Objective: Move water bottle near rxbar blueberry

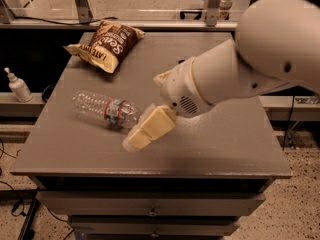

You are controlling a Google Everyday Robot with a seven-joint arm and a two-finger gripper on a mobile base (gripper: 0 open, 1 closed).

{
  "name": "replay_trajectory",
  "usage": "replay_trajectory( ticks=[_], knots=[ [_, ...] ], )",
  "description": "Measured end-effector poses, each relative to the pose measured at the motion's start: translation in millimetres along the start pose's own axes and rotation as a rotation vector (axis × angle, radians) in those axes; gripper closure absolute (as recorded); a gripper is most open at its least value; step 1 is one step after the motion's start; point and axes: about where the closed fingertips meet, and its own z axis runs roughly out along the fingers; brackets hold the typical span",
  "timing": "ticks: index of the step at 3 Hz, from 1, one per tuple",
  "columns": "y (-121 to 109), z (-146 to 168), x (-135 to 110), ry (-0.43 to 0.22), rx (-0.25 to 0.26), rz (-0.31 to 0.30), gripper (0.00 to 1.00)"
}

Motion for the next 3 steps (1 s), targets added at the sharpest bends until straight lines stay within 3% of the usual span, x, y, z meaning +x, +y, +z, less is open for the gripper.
replay_trajectory(
  ticks=[1, 3],
  knots=[
    [-4, 43, 6, -0.018, 0.003, 0.072, 0.00],
    [-16, 93, -14, -0.052, 0.018, 0.157, 0.00]
  ],
)
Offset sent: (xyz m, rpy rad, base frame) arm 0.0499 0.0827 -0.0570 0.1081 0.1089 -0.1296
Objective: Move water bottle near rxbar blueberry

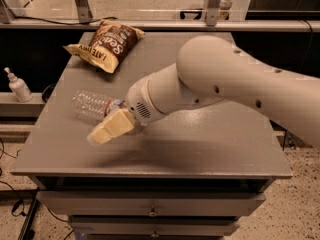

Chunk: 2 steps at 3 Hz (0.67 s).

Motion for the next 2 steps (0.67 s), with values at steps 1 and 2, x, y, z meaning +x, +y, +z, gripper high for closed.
replay_trajectory(
  ticks=[1, 2],
  knots=[
    [-8, 12, 9, 0.001, 0.036, 0.026, 0.06],
    [-18, 8, 20, -0.001, 0.086, 0.046, 0.24]
  ],
)
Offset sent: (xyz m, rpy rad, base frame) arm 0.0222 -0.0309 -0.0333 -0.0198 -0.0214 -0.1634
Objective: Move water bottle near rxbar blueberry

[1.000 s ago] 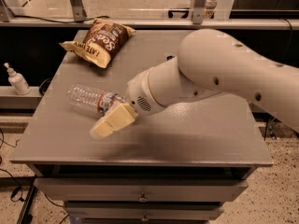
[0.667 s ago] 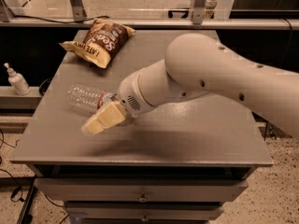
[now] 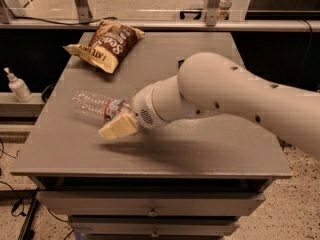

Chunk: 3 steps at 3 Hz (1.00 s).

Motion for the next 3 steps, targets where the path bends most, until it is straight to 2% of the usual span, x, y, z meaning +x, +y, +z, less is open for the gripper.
replay_trajectory(
  ticks=[2, 3],
  knots=[
    [-12, -26, 1, 0.003, 0.069, -0.014, 0.71],
    [-22, -55, 3, 0.024, 0.106, -0.037, 0.93]
  ],
)
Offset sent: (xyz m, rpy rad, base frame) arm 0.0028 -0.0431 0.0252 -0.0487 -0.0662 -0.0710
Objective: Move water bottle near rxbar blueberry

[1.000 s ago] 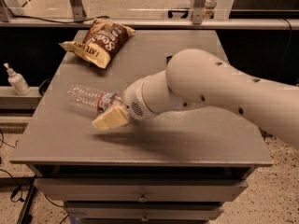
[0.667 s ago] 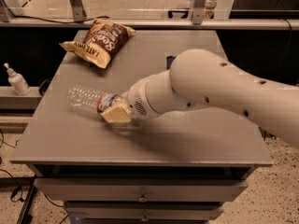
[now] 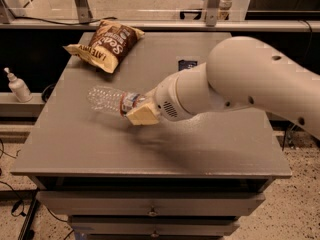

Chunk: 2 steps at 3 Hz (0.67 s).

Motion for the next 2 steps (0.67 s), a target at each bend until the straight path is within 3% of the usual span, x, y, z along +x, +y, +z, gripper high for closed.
replay_trajectory(
  ticks=[1, 2],
  knots=[
    [-21, -44, 23, 0.060, 0.060, -0.001, 1.00],
    [-52, -99, 62, 0.105, 0.142, 0.047, 1.00]
  ],
)
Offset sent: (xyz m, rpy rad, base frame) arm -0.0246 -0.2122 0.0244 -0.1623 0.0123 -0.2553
